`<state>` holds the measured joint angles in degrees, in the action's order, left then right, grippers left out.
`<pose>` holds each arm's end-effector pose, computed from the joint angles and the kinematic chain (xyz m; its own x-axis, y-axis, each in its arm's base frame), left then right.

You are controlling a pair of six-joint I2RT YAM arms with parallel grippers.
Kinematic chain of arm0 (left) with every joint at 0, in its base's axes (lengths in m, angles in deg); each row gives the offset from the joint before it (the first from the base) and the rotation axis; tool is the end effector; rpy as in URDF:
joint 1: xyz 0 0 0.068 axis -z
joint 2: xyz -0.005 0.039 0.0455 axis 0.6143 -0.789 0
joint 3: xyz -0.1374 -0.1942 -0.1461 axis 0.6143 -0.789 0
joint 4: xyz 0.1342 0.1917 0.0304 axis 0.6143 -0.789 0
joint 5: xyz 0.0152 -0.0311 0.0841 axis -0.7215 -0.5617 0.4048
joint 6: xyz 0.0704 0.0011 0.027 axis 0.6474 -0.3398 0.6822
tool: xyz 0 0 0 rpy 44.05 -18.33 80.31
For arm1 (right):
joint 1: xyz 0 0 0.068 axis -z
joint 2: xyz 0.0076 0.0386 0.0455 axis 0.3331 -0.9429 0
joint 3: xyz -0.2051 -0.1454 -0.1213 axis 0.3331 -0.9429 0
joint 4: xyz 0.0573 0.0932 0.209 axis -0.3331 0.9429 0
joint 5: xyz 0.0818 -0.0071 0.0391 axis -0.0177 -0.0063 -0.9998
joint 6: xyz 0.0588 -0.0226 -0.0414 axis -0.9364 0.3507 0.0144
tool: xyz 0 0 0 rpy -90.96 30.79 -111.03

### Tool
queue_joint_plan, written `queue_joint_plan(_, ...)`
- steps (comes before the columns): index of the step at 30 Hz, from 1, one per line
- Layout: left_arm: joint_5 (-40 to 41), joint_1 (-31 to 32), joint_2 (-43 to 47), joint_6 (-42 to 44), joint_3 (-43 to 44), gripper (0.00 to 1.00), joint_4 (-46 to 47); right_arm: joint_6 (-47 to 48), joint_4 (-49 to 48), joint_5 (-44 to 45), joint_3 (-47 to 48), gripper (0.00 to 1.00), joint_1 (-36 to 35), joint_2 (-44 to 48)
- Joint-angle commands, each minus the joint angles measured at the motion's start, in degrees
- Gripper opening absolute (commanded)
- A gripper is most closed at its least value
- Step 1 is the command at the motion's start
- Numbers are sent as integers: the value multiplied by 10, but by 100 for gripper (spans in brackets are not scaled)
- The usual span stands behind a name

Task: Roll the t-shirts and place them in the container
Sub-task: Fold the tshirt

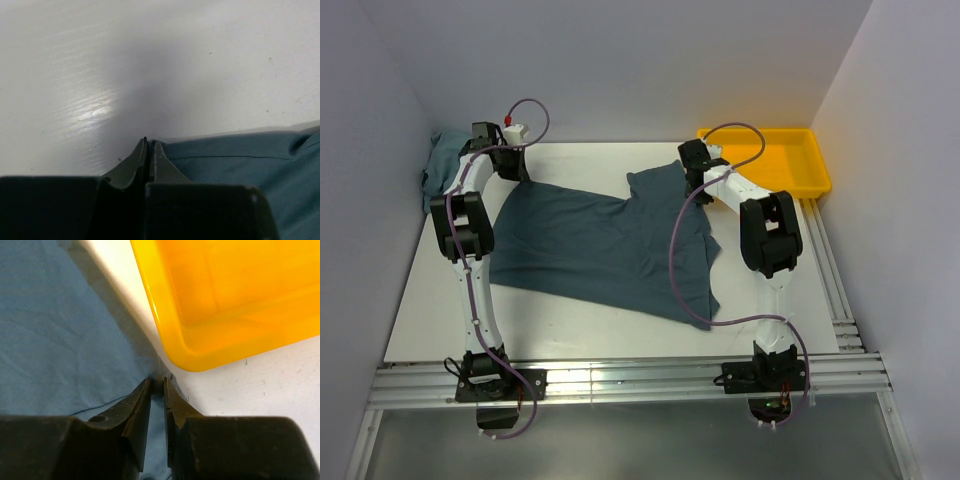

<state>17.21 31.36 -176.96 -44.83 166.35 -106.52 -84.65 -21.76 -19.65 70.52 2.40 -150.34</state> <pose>0.5476 0.0362 0.1577 -0.7100 0.1442 -0.6893 0.3413 0.9266 -0.1577 0.4457 0.1135 0.1771 -0.7829 0.1919 -0.5918 0.2676 0.9626 -0.0419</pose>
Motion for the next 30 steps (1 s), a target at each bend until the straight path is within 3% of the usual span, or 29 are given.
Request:
queue_joint_plan(1,-2,3,36,-3,13,0,17,5,4,12,12,23,-3,-8)
queue_joint_plan(2,-2,2,36,-3,13,0,17,4,4,14,10,22,-3,-7)
queue_joint_plan(5,-2,2,37,-2,12,0,18,2,-3,17,1,3,-4,0)
queue_joint_plan(6,-2,2,40,-2,11,0,18,1,-5,18,-2,1,-4,6)
queue_joint_plan(20,2,-2,101,-3,-21,0,35,-11,-69,36,-88,0,-4,128)
queue_joint_plan(30,9,-18,128,30,-50,0,-10,-30,-80,30,-154,0,-12,197)
